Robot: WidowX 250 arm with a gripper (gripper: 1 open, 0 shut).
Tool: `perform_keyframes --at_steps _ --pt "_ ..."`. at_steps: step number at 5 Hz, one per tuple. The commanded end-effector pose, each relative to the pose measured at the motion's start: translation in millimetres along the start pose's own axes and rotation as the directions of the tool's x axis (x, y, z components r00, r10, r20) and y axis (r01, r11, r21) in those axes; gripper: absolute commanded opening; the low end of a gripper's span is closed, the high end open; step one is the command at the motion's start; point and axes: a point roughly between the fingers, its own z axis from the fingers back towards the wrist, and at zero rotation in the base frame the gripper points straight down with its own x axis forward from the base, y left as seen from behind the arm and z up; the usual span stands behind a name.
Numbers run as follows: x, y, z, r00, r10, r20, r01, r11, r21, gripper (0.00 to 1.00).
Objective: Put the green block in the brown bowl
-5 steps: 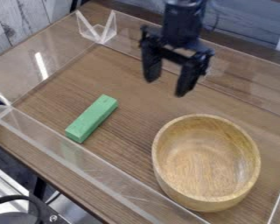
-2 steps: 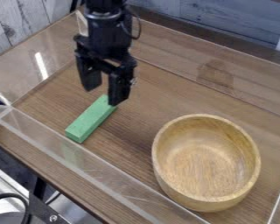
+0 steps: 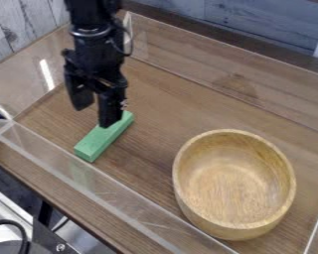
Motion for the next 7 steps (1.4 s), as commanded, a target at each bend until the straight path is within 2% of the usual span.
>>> perform_keyframes --at_steps 1,4,7 --pt "0.4 12 -2.6 1.0 0.014 0.027 -0.014 1.0 0.016 1.0" --pt "5.4 17 -27.7 0.999 0.038 0.025 -0.038 0.999 0.002 1.0" --pt "9.4 15 -32.9 0.998 0.053 0.032 -0.052 0.998 -0.031 1.0"
